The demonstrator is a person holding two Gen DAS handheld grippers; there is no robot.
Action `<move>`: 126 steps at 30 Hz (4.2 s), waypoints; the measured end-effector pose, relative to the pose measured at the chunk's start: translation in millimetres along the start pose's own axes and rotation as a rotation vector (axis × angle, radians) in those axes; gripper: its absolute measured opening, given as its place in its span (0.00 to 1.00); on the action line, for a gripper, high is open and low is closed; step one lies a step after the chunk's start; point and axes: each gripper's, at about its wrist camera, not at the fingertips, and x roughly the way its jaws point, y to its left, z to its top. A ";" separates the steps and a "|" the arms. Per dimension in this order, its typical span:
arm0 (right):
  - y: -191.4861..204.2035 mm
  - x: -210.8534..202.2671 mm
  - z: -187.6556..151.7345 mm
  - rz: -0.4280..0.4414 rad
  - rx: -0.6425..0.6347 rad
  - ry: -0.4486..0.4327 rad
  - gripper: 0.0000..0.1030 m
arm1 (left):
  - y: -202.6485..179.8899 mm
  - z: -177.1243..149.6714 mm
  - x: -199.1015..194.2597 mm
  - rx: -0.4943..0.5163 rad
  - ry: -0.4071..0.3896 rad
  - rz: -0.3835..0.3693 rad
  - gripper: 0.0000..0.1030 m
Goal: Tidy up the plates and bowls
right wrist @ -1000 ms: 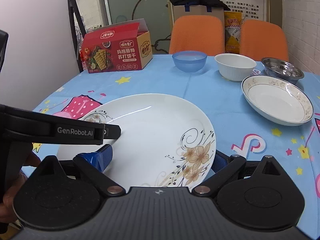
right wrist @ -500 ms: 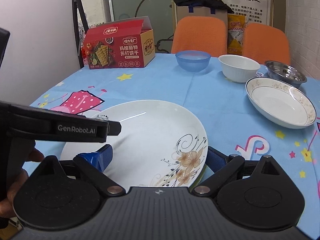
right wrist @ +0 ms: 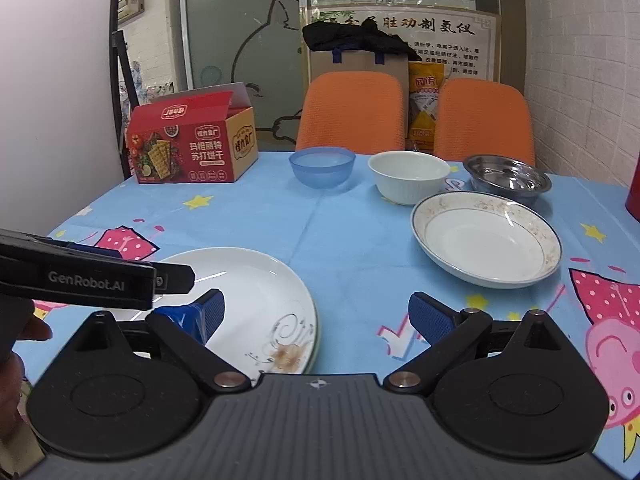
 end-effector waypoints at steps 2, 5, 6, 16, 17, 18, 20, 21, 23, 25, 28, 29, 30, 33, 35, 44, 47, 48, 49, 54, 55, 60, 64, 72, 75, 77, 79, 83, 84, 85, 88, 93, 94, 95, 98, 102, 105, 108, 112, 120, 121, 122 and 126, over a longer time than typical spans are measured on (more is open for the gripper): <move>-10.1 -1.5 -2.9 -0.019 0.027 0.003 0.84 | -8.7 2.2 1.0 0.006 0.012 -0.014 0.76; -24.7 -2.6 -6.4 -0.039 0.062 0.009 0.84 | -23.3 5.9 4.4 0.023 0.024 -0.025 0.76; -29.6 -2.5 -7.4 -0.044 0.071 0.013 0.84 | -28.6 7.2 5.4 0.029 0.027 -0.024 0.76; -82.2 -3.9 -16.0 -0.058 0.163 0.020 0.84 | -81.0 24.1 27.8 0.084 0.068 -0.035 0.77; -87.5 -3.8 -16.7 -0.058 0.173 0.018 0.84 | -84.8 25.5 30.9 0.087 0.075 -0.036 0.77; -92.6 -3.3 -17.2 -0.064 0.183 0.017 0.84 | -89.4 27.1 34.7 0.091 0.082 -0.033 0.77; -102.0 -0.3 -17.1 -0.098 0.204 0.030 0.84 | -97.1 29.3 41.1 0.103 0.090 -0.025 0.78; -106.7 1.9 -16.7 -0.115 0.214 0.042 0.84 | -100.3 30.9 44.3 0.107 0.092 -0.020 0.78; -115.0 5.4 -16.4 -0.139 0.234 0.061 0.84 | -106.0 34.3 52.1 0.107 0.104 -0.013 0.78; -124.1 7.5 -16.4 -0.142 0.266 0.077 0.84 | -109.5 37.9 60.3 0.093 0.120 -0.009 0.86; -135.3 6.7 -17.5 -0.098 0.295 0.083 0.84 | -113.7 44.5 71.1 0.061 0.127 -0.012 1.00; -137.8 5.6 -17.7 -0.089 0.287 0.080 0.84 | -116.0 46.8 73.6 0.061 0.120 -0.015 1.00; -139.6 4.8 -17.5 -0.087 0.278 0.077 0.84 | -119.4 48.8 76.0 0.068 0.113 -0.009 1.00; -147.7 7.4 -14.3 -0.108 0.255 0.081 0.84 | -130.0 57.0 85.1 0.099 0.100 0.014 1.00; -157.7 11.4 -9.6 -0.112 0.249 0.080 0.84 | -135.1 65.5 92.4 0.113 0.101 0.002 1.00; -199.8 64.7 31.6 -0.195 0.177 0.124 0.84 | -149.4 98.3 141.6 0.142 0.155 -0.011 1.00; -204.0 83.0 36.9 -0.191 0.165 0.149 0.84 | -151.8 101.4 155.8 0.152 0.183 -0.004 1.00; -204.4 87.8 37.9 -0.185 0.161 0.155 0.84 | -152.6 102.0 160.3 0.155 0.191 -0.006 1.00; -204.6 92.1 39.3 -0.181 0.160 0.160 0.84 | -153.6 103.0 165.2 0.157 0.200 -0.009 1.00; -205.6 108.9 43.5 -0.175 0.152 0.181 0.84 | -158.0 106.8 187.6 0.155 0.235 -0.028 1.00; -206.3 112.1 43.1 -0.174 0.154 0.187 0.84 | -158.1 107.4 191.7 0.149 0.240 -0.032 1.00; -204.2 118.9 41.4 -0.184 0.133 0.171 0.85 | -159.6 108.1 214.1 0.127 0.286 -0.047 1.00; -203.3 118.1 37.6 -0.180 0.126 0.137 0.87 | -157.1 108.6 227.8 0.091 0.307 -0.063 1.00; -201.5 118.2 36.0 -0.182 0.122 0.115 0.88 | -164.8 107.3 232.0 0.116 0.281 -0.057 1.00; -200.8 118.1 36.0 -0.185 0.125 0.118 0.88 | -164.4 105.2 230.4 0.118 0.271 -0.056 0.99; -196.5 118.5 36.7 -0.176 0.119 0.130 0.88 | -165.2 104.0 230.0 0.122 0.268 -0.051 0.99; -189.1 119.9 36.3 -0.142 0.093 0.130 0.87 | -166.5 103.0 229.2 0.124 0.261 -0.043 0.98; -183.8 120.0 35.0 -0.120 0.082 0.121 0.84 | -170.9 104.4 221.7 0.144 0.242 -0.108 0.65; -179.2 120.5 35.5 -0.099 0.074 0.125 0.85 | -175.0 104.8 220.3 0.155 0.245 -0.100 0.65; -174.0 120.9 36.1 -0.120 0.066 0.132 0.84 | -176.4 105.1 220.3 0.154 0.249 -0.091 0.65; -174.4 115.9 36.7 -0.122 0.105 0.125 0.84 | -172.4 104.6 217.7 0.142 0.269 -0.117 0.62; -152.4 97.7 35.6 -0.179 0.025 0.097 0.84 | -173.8 99.3 197.5 0.159 0.255 -0.115 0.52; -147.2 93.5 35.9 -0.186 0.012 0.091 0.84 | -174.6 97.6 192.7 0.171 0.244 -0.106 0.52; -142.6 88.9 36.5 -0.188 0.001 0.083 0.84 | -175.3 96.0 186.4 0.181 0.224 -0.098 0.52; -134.6 76.6 38.2 -0.182 -0.001 0.042 0.83 | -174.7 95.9 166.5 0.186 0.191 -0.202 0.50; -142.2 85.6 38.4 -0.141 0.064 0.083 0.83 | -188.1 91.9 150.9 0.253 0.150 -0.206 0.55; -153.9 92.8 30.2 -0.108 0.137 0.128 0.82 | -180.6 95.7 150.5 0.226 0.151 -0.209 0.62; -156.9 94.0 25.4 -0.116 0.144 0.129 0.82 | -165.4 100.9 151.0 0.197 0.136 -0.169 0.71; -162.1 98.3 23.6 -0.109 0.133 0.135 0.83 | -142.1 101.0 155.8 0.191 0.127 -0.112 0.74; -166.3 99.6 20.7 -0.112 0.086 0.132 0.86 | -132.3 93.1 190.3 0.194 0.215 -0.166 0.74; -166.2 99.6 20.1 -0.112 0.077 0.131 0.86 | -132.9 92.2 191.6 0.191 0.215 -0.173 0.74; -167.4 99.2 19.5 -0.110 0.082 0.128 0.87 | -133.3 91.2 192.9 0.189 0.218 -0.186 0.74; -168.2 99.1 17.9 -0.109 0.079 0.117 0.88 | -136.1 85.5 195.9 0.198 0.222 -0.195 0.73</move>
